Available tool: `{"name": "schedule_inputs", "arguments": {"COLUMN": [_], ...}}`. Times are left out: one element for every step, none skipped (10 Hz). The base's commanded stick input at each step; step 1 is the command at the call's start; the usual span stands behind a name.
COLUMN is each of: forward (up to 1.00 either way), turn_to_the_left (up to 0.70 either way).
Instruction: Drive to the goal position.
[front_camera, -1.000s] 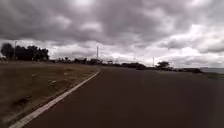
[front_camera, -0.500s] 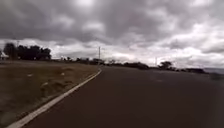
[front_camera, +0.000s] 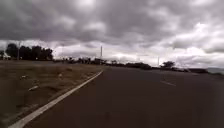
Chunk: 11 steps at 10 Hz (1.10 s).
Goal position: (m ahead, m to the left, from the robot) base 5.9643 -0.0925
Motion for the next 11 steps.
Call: {"name": "schedule_inputs", "arguments": {"forward": [1.0,1.0,1.0,1.0,1.0,1.0,1.0,1.0,1.0,1.0,1.0], "turn_to_the_left": [0.0,0.0,0.0,0.0,0.0,0.0,0.0,0.0,0.0,0.0,0.0]}}
